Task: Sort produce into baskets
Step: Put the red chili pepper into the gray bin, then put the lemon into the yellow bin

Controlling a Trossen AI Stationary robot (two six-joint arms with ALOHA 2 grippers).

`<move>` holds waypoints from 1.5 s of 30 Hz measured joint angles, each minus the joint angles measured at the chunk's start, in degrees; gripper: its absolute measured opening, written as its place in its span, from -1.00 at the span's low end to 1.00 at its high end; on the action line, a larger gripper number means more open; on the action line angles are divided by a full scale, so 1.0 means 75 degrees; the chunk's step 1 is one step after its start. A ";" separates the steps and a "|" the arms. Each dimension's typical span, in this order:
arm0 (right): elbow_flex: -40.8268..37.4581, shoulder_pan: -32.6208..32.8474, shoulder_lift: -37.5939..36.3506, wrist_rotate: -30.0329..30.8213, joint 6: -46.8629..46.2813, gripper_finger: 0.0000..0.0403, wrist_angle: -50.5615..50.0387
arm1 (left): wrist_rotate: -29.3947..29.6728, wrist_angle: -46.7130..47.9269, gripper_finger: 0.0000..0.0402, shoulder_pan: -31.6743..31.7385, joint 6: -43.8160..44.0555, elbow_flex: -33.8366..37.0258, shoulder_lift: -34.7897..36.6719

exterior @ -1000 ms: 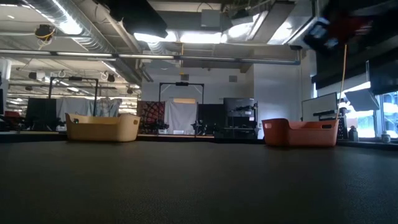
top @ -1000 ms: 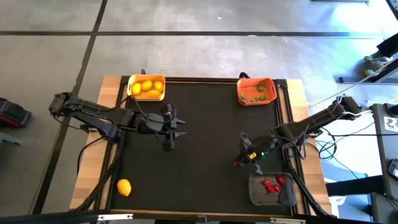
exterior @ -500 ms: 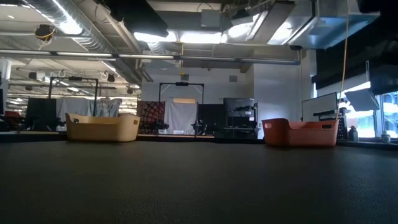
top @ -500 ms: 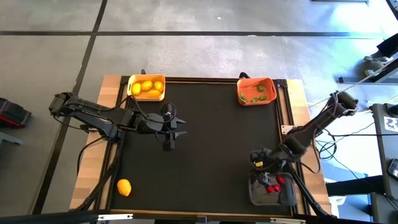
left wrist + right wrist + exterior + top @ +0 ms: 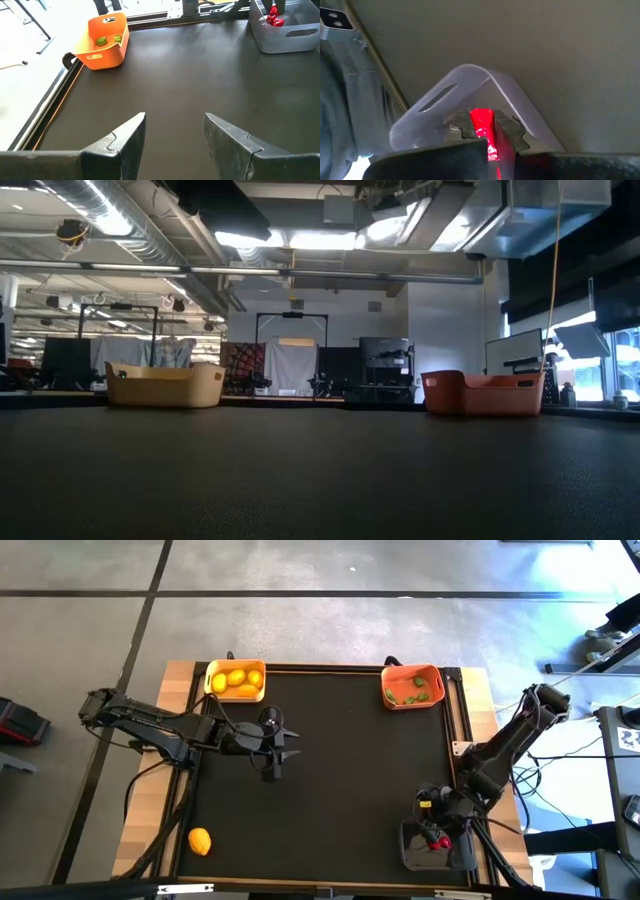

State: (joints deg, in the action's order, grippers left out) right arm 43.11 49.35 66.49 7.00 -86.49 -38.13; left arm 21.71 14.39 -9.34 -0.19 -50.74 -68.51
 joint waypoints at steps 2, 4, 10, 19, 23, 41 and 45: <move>0.0000 0.0031 0.0110 -0.0008 -0.0085 -0.97 -0.0002 | 0.0000 -0.0003 -0.03 0.0000 0.0000 0.0000 0.0000; 0.0000 0.0025 0.0214 -0.0048 -0.0092 -0.97 0.0019 | 0.0000 0.0000 -0.03 0.0000 0.0000 0.0000 0.0000; 0.0000 0.0019 0.0378 -0.0070 -0.0092 -0.96 0.0009 | 0.0000 0.0000 -0.03 0.0000 0.0000 0.0000 0.0000; 0.0000 0.0019 0.0373 -0.0288 -0.0059 -0.52 0.0044 | 0.0000 -0.0003 -0.04 0.0000 0.0009 0.0003 0.0000; 0.0000 0.0019 0.0270 -0.0596 -0.0040 -0.39 0.0329 | 0.0000 -0.0003 -0.04 0.0000 0.0006 0.0003 0.0000; 0.0003 0.0013 -0.0759 0.1851 0.1710 -0.36 0.0737 | -0.0494 0.2299 -0.04 -0.0431 0.2283 0.0009 0.0000; 0.0003 -0.0192 -0.0756 0.2484 0.2531 -0.36 0.0735 | -0.0795 0.2803 -0.04 -0.0717 0.3056 0.0031 0.0000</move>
State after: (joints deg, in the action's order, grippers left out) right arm 43.13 47.91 60.82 25.64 -67.50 -32.62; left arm 15.76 35.41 -14.72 22.73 -50.51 -68.51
